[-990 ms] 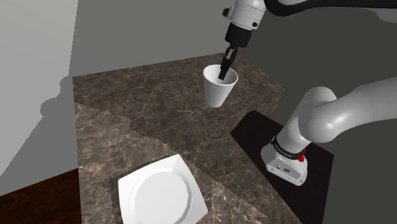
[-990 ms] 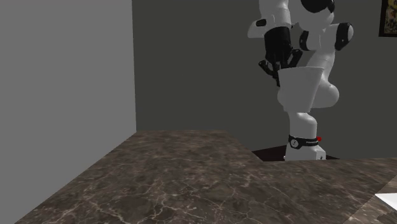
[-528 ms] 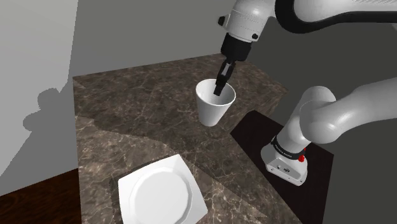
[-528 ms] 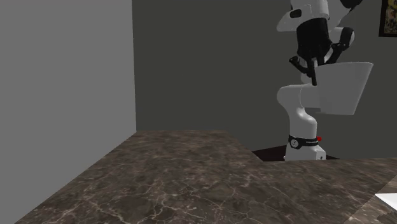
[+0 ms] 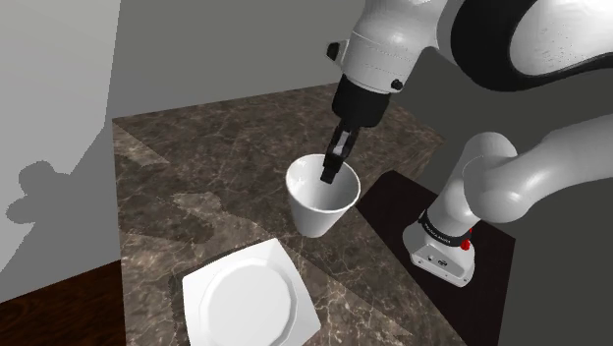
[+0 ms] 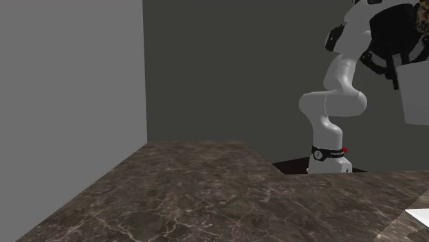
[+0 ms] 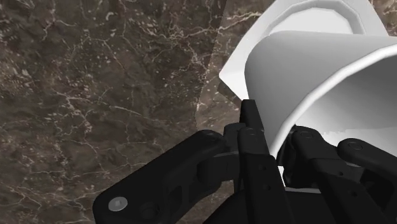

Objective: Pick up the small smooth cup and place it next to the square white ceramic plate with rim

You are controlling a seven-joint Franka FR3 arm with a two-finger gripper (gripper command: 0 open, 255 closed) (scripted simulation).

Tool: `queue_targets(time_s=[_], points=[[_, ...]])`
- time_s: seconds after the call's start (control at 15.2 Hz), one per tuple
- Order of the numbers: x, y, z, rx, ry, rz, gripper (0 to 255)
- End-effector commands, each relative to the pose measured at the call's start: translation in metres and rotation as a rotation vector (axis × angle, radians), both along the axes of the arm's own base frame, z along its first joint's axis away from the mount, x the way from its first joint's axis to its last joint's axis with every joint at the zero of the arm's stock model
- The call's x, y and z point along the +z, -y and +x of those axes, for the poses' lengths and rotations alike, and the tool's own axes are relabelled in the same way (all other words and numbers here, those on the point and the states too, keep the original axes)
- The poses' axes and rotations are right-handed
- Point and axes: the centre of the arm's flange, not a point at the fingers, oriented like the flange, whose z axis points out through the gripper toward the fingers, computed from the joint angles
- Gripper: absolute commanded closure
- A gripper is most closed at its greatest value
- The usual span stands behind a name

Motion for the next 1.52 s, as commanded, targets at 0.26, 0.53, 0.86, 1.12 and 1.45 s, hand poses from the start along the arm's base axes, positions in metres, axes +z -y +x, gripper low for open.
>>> queue_targets(time_s=[0.26,0.53,0.86,1.12,1.45], points=[[0.001,-0.071,-0.035,-0.001,-0.001,0.001,255],[0.001,-0.118,-0.058,-0.001,-0.001,0.001,255],[0.001,-0.177,-0.087,-0.001,-0.001,0.001,255],[0.001,-0.225,-0.110,-0.001,-0.001,0.001,255],[0.001,-0.284,-0.139,-0.001,-0.001,0.001,255]])
